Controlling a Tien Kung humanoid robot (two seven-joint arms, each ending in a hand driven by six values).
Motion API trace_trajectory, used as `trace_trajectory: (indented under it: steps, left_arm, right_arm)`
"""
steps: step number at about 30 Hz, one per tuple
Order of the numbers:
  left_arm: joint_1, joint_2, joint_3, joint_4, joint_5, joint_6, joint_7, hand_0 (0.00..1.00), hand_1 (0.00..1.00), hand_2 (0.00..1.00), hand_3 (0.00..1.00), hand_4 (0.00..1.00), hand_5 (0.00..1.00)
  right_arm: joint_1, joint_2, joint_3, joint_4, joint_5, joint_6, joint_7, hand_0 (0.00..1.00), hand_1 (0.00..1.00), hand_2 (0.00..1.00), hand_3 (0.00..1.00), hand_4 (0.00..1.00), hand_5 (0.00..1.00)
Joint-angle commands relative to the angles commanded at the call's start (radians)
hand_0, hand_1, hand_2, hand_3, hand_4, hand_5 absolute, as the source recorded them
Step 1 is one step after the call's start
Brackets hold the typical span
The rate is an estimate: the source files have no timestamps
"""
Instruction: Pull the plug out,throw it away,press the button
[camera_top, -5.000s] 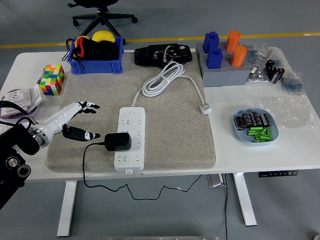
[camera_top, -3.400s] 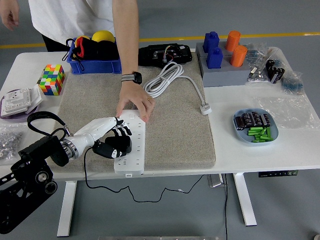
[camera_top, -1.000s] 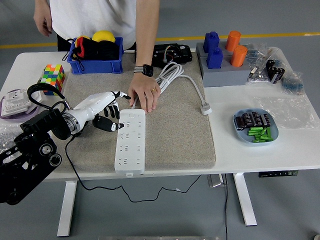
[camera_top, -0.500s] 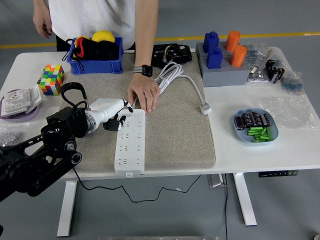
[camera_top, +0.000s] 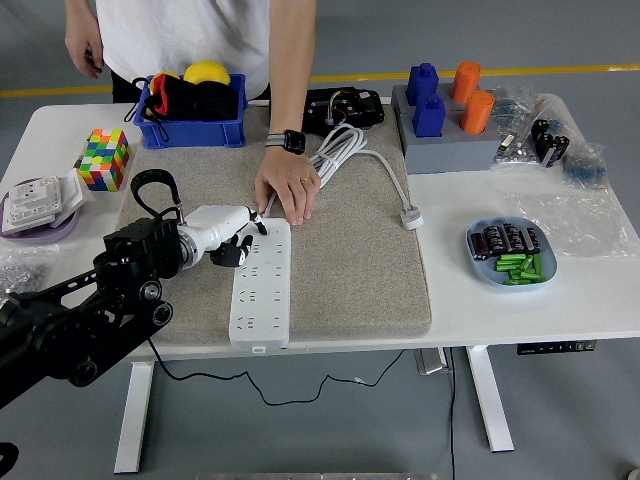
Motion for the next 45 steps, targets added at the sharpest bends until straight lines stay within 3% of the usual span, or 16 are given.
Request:
trace_trajectory:
  steps: [14,22,23,28,29,34,35,41,42,45]
  left_arm:
    - [-0.01,-0.011,-0.006,0.023,0.007,-0.002,0.007,0.086,0.066,0.145,0.759,0.151,0.002]
    - [0.019,0.021,-0.115,-0.09,0.014,0.004,-0.004,0.085,0.065,0.145,0.754,0.143,0.002]
    - [0.026,0.025,-0.132,-0.102,0.014,0.005,-0.006,0.101,0.073,0.145,0.752,0.179,0.002]
    - [0.076,0.038,-0.231,-0.122,0.015,0.014,-0.028,0.101,0.073,0.145,0.752,0.179,0.002]
    - [0.089,0.039,-0.253,-0.118,0.021,0.015,-0.033,0.235,0.224,0.294,0.741,0.507,0.002]
    - [0.161,0.04,-0.387,-0.098,0.055,0.025,-0.045,0.235,0.224,0.294,0.741,0.507,0.002]
    - [0.181,0.039,-0.424,-0.094,0.061,0.028,-0.048,0.483,0.524,0.518,0.753,0.622,0.002]
    - [0.265,0.032,-0.609,-0.1,0.096,0.032,-0.048,0.483,0.524,0.518,0.753,0.622,0.002]
    - [0.278,0.03,-0.641,-0.102,0.102,0.035,-0.048,0.691,0.704,0.637,0.779,0.646,0.002]
    - [0.306,0.026,-0.704,-0.104,0.113,0.04,-0.051,0.691,0.704,0.637,0.779,0.646,0.002]
  right_arm:
    - [0.001,0.001,0.003,0.0,0.0,0.0,0.0,0.729,0.681,0.662,0.633,0.743,0.597]
    - [-0.001,0.001,0.004,-0.001,-0.002,-0.001,-0.001,0.729,0.68,0.662,0.633,0.743,0.597]
    - [-0.001,0.002,0.003,0.0,-0.002,-0.001,0.0,0.728,0.68,0.662,0.634,0.743,0.597]
    - [0.0,0.004,0.003,0.001,-0.003,0.0,-0.001,0.728,0.68,0.662,0.634,0.743,0.597]
    - [0.0,0.004,0.003,0.0,-0.004,0.0,-0.001,0.728,0.679,0.662,0.634,0.743,0.598]
    - [0.001,0.005,0.006,0.0,-0.006,0.0,0.0,0.728,0.679,0.662,0.634,0.743,0.598]
    - [0.001,0.005,0.007,0.0,-0.006,0.0,0.0,0.728,0.679,0.661,0.634,0.743,0.599]
    - [0.001,0.005,0.01,0.0,-0.007,-0.001,0.0,0.728,0.679,0.661,0.634,0.743,0.599]
    - [0.001,0.005,0.009,0.0,-0.008,-0.001,0.0,0.729,0.68,0.661,0.634,0.743,0.6]
    - [0.001,0.005,0.01,0.001,-0.008,-0.001,0.0,0.729,0.68,0.661,0.634,0.743,0.6]
